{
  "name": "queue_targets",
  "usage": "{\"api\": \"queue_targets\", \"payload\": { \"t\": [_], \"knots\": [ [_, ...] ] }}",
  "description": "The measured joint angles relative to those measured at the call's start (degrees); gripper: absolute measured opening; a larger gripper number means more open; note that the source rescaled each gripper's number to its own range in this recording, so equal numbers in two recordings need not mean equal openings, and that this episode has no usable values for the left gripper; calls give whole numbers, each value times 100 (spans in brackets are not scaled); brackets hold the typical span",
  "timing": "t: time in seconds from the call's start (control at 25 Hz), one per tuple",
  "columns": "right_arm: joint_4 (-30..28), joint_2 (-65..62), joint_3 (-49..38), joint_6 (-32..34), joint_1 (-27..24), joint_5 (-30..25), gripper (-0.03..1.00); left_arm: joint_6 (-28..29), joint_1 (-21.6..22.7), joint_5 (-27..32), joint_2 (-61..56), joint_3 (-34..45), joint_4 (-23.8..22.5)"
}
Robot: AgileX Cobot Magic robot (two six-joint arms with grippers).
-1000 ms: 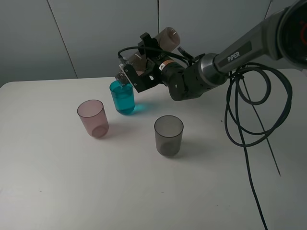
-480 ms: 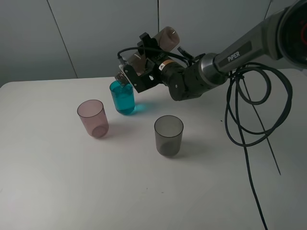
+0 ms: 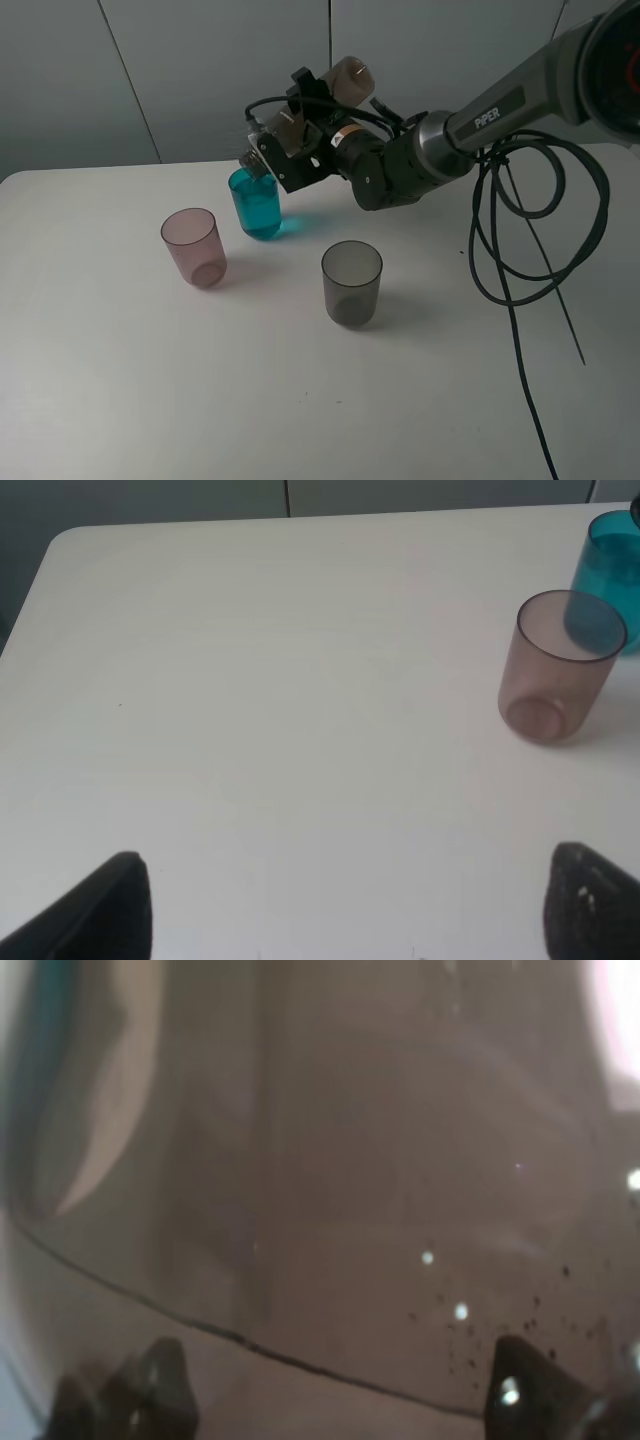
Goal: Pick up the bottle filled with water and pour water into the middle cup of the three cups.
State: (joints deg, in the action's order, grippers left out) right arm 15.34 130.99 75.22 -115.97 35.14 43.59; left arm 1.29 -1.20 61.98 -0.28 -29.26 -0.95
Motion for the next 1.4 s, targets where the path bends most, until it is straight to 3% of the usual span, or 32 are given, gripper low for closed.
{"api": "queue_targets", "payload": {
  "t": [0.28,0.44,0.72,0.92,1.2,1.4],
  "knots": [
    [70,-102,29,2135,0,-289,0,0,0,0,0,0,0],
    [315,-278,-24,2983,-9,-287,0,0,0,0,0,0,0],
    [465,-713,-711,4775,-228,-289,0,0,0,0,0,0,0],
    [-237,-1450,-1660,7085,-782,-243,0,0,0,0,0,0,0],
    [-1282,-1944,-2800,10179,-1940,253,0,0,0,0,0,0,0],
    [-1835,-1944,-2979,11597,-2634,309,0,0,0,0,0,0,0]
  ]
}}
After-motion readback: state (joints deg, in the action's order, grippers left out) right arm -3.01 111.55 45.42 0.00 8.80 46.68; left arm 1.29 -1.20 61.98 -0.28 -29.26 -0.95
